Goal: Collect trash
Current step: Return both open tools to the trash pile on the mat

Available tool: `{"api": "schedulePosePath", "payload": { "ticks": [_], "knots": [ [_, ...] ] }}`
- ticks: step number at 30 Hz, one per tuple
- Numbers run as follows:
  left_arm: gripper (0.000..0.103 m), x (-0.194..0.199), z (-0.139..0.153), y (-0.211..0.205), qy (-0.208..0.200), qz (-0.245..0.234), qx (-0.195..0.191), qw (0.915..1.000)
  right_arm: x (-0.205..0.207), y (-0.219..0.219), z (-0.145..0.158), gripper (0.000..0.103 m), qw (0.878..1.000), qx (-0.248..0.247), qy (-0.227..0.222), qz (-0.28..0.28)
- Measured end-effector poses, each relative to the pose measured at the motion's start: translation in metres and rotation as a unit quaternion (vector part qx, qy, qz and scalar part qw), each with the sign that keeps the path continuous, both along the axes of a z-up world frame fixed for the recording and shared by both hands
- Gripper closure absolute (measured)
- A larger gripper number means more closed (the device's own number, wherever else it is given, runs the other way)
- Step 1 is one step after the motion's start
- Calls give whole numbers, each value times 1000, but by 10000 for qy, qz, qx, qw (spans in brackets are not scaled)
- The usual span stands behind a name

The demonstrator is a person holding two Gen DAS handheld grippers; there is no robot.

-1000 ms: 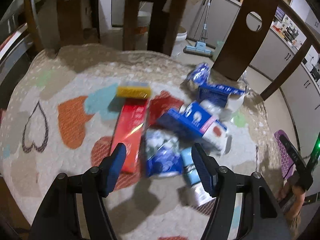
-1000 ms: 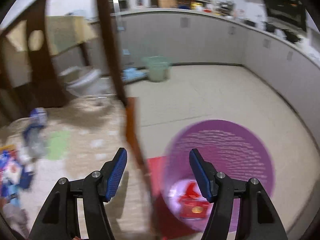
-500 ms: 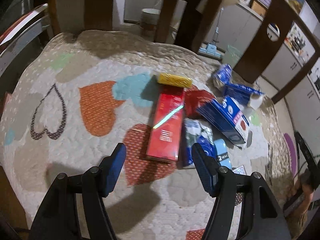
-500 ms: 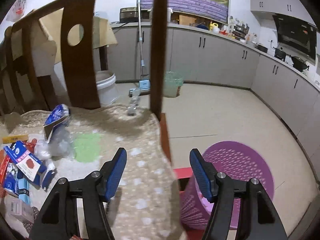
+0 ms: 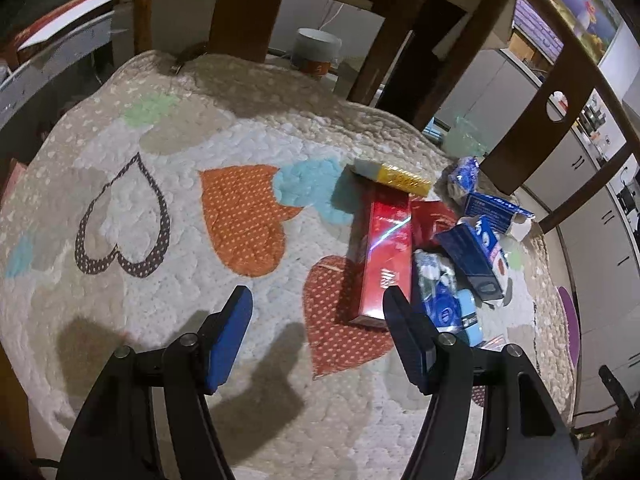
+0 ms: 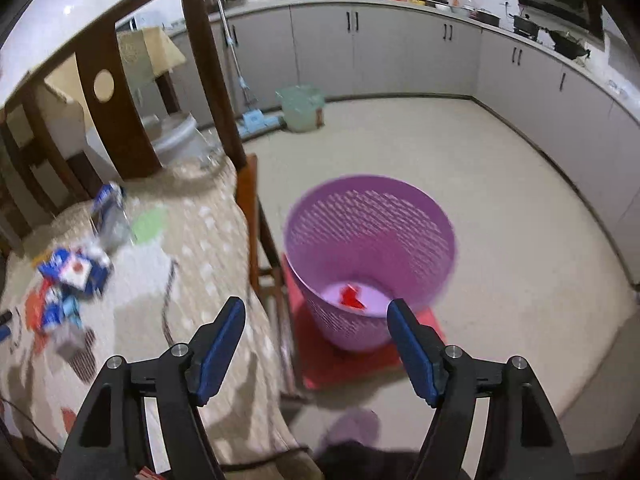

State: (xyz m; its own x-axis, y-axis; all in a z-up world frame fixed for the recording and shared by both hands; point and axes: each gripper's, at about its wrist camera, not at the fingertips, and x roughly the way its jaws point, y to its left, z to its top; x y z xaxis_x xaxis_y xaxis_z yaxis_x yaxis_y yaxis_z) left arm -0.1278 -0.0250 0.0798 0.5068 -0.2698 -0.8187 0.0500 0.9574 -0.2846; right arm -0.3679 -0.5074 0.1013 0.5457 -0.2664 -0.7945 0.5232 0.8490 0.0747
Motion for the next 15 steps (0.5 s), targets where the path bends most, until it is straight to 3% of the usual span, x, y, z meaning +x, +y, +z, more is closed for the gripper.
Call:
{"api": "schedulePosePath", "payload": {
  "ticks": [2, 5, 7, 9, 11, 15],
  "knots": [
    [36, 1, -5, 0, 85, 10, -55, 9999, 3, 14, 6, 26, 9997, 33, -49, 235],
    [36, -4, -4, -3, 42, -61, -84, 9999, 32, 54, 7, 26, 9941, 179, -229, 1045],
    [36, -7, 0, -4, -20, -115, -72, 9999, 53, 69, 1, 30, 9904, 292, -383, 1292],
    [36, -10, 3, -4, -45, -169, -163, 9997, 69, 66, -15, 49, 9899, 571, -523, 1191],
    [36, -11, 4, -3, -63, -202, -202, 9996, 71, 52, -41, 54, 9872, 930, -818, 1005],
    [36, -10, 0, -3, -46, -190, -148, 9997, 68, 22, -89, 55, 9767, 1763, -1052, 630]
  ]
}}
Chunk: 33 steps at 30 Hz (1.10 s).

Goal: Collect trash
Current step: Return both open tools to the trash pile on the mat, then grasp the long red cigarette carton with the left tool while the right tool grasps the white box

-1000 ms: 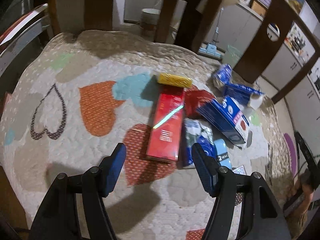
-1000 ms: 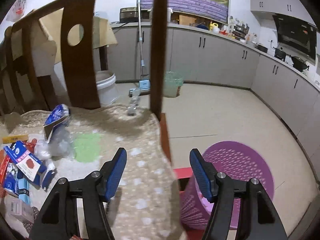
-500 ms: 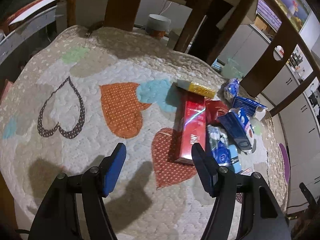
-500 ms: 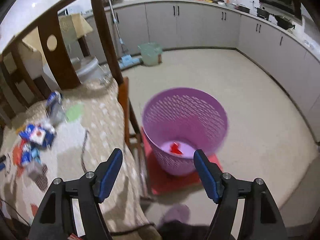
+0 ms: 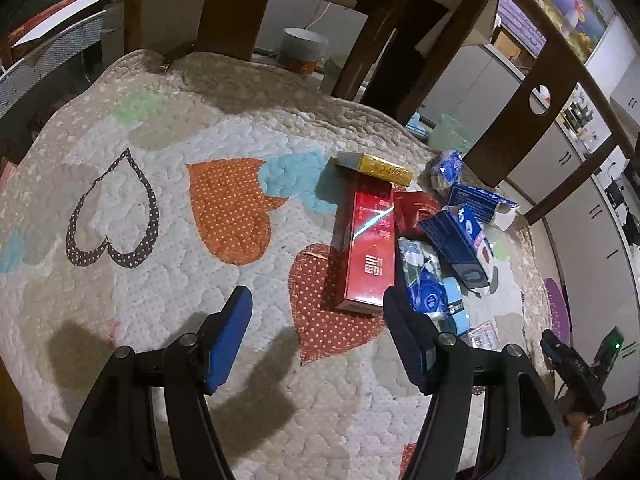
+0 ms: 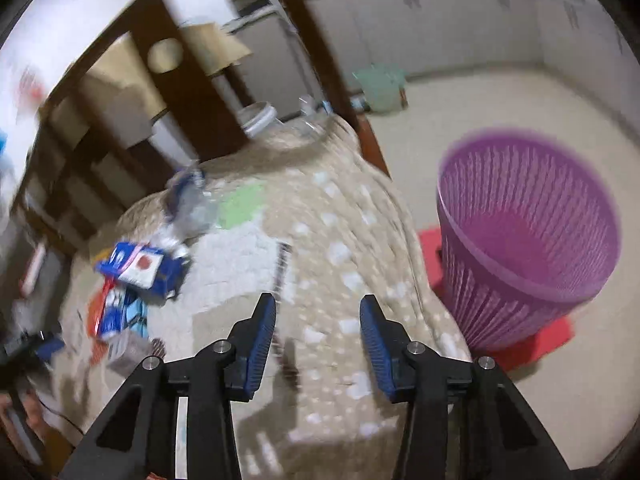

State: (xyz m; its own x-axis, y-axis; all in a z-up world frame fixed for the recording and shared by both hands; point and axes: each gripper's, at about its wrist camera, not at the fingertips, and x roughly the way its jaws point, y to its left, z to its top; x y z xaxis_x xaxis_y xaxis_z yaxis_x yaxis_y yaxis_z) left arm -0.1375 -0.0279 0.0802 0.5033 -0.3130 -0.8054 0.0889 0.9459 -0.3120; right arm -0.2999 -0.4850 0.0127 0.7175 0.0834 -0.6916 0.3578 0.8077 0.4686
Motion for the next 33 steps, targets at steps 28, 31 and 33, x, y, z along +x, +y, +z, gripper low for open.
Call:
{"api": "schedulePosePath", "payload": {
  "ticks": [28, 31, 33],
  "knots": [
    [36, -9, 25, 12, -268, 87, 170, 9995, -184, 13, 157, 28, 9918, -889, -905, -176],
    [36, -7, 18, 9, -225, 4, 280, 9994, -140, 32, 156, 26, 9927, -499, -1042, 344],
    [36, -1, 10, 5, -112, -57, 303, 9995, -97, 51, 144, 26, 9926, -285, -904, 757]
  ]
}}
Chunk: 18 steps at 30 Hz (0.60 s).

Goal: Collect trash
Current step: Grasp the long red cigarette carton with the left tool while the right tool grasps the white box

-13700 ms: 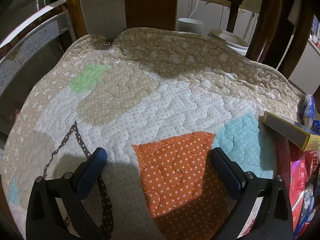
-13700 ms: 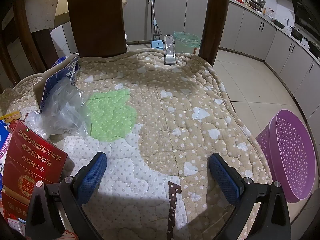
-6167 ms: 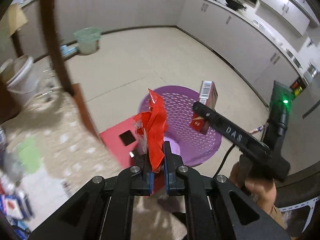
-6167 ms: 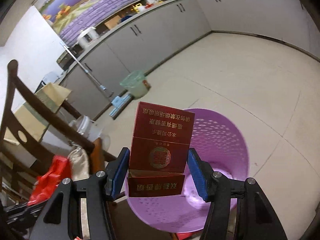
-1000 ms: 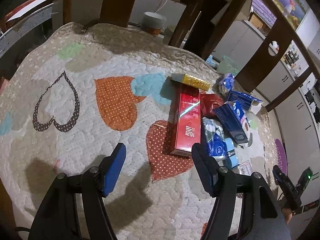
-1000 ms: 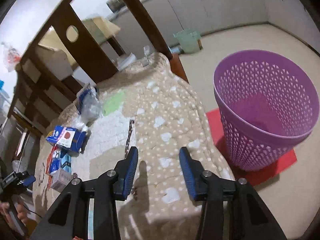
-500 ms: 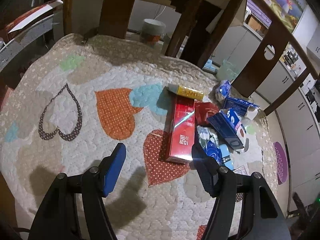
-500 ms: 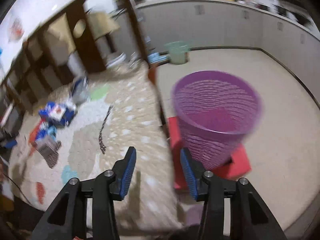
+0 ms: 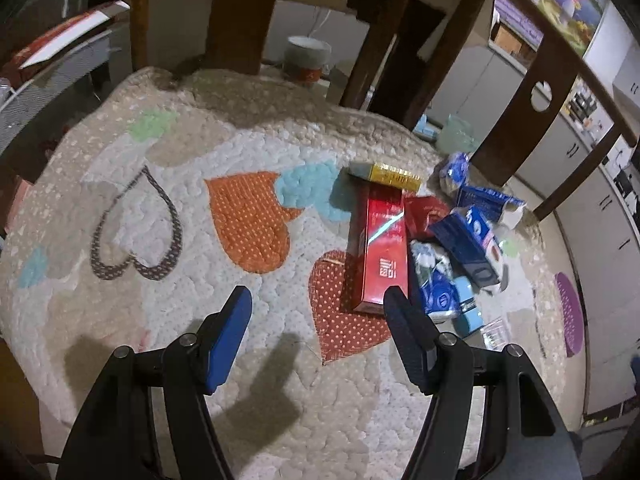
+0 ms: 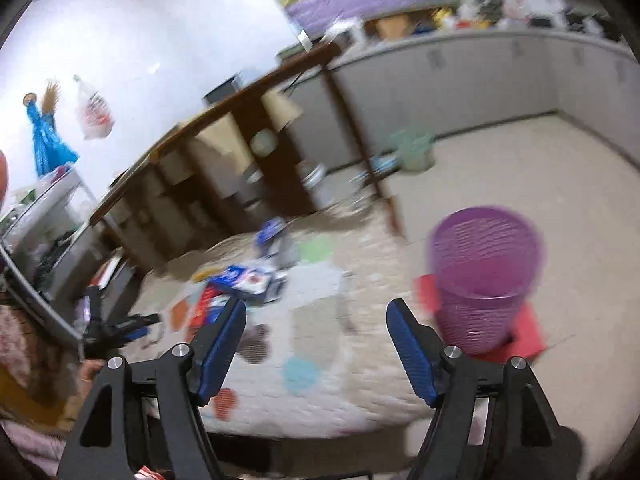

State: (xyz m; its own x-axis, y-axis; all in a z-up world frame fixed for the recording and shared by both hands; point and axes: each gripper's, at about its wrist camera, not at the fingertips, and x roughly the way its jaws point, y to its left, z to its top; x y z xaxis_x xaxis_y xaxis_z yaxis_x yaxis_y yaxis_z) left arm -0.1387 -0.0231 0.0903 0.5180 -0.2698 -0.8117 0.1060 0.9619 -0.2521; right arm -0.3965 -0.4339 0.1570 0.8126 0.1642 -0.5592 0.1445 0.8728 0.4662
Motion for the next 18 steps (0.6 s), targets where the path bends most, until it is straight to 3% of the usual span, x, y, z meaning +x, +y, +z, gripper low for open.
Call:
{"api": "schedulePosePath", "payload": {
  "ticks": [8, 11, 14, 18],
  "knots": [
    [36, 42, -27, -40, 162, -494, 150, 9985, 161, 90, -80, 26, 9840, 58, 1037, 1451],
    [36, 60, -46, -48, 490, -589, 18, 9971, 187, 116, -102, 26, 9774, -119, 1241, 1705],
    [36, 63, -51, -53, 474, -660, -123, 9966, 196, 134, -117, 26, 9727, -212, 1355, 1870],
    [36, 59, -54, -66, 480, -822, 13, 9955, 204, 152, -132, 27, 9672, -449, 1495, 2003]
  ]
}}
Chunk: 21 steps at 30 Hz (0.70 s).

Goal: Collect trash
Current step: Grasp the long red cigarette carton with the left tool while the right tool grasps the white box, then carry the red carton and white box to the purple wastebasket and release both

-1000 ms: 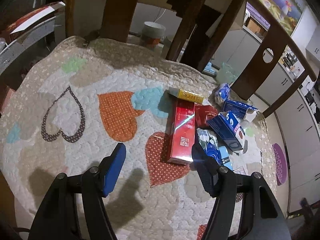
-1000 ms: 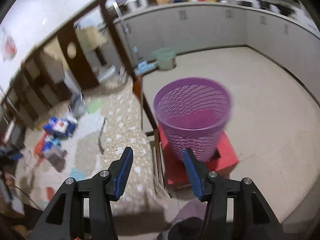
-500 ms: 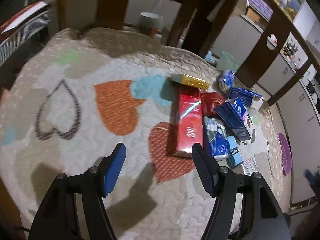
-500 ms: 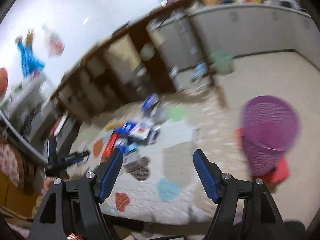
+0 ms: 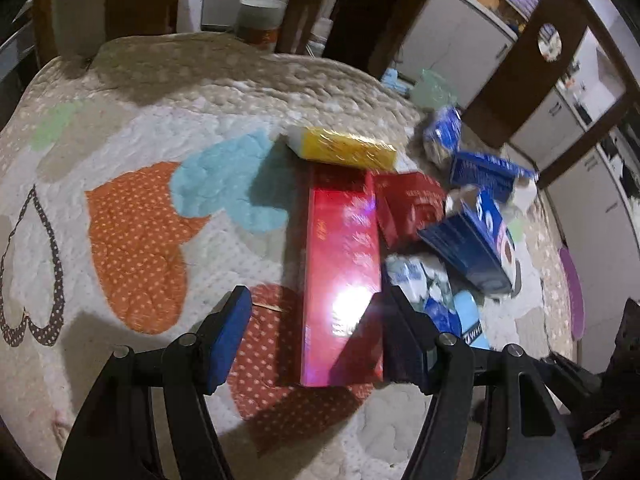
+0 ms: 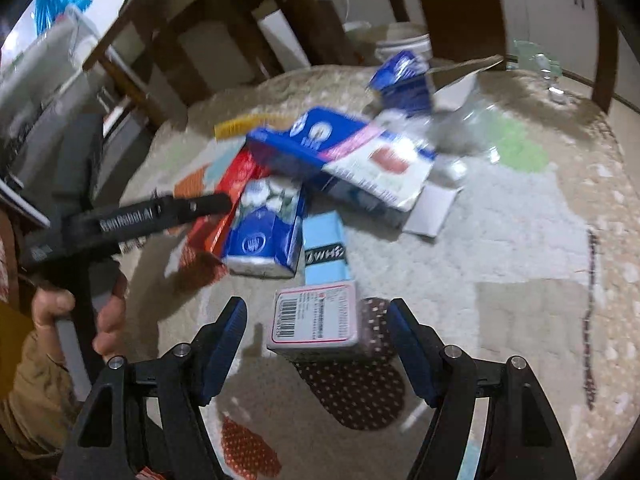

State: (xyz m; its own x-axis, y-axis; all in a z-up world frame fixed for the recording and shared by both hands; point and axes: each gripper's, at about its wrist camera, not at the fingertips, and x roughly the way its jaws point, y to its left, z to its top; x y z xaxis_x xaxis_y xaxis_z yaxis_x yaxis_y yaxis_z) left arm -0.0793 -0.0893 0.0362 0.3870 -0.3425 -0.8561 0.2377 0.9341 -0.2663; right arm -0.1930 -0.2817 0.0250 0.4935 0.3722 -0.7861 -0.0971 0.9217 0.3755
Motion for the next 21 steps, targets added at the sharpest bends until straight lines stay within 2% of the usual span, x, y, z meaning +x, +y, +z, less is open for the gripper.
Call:
{"api": "schedulePosePath", "payload": {
  "ticks": [1, 2, 3, 5, 6, 10, 14, 21],
  "knots": [
    [36, -2, -2, -4, -51, -42, 151, 9999, 1, 4, -2, 30, 10000, -91, -7, 34],
    [36, -3, -3, -7, -87, -83, 271, 9996, 1, 6, -5, 42, 9998, -163, 2, 90],
    [36, -6, -5, -13, -169, -150, 477, 9986, 2, 9, -7, 48, 9996, -234, 35, 137],
    [41, -7, -5, -16, -250, -144, 600, 9978, 0, 8, -7, 49, 9996, -232, -30, 124],
    [63, -7, -4, -15, -270, -125, 592, 9978, -1, 7, -7, 49, 9997, -211, -35, 106],
    [63, -8, 3, -7, -214, 5, 354, 9991, -12, -11, 2, 49, 9998, -66, -157, -75],
    [64, -23, 19, -1, -314, 59, 317, 9990, -28, -31, 14, 49, 9991, -37, -364, -235],
    [64, -72, 66, -18, -761, -349, 179, 9963, -62, -95, 34, 50, 9937, 57, -769, -818]
  ]
}}
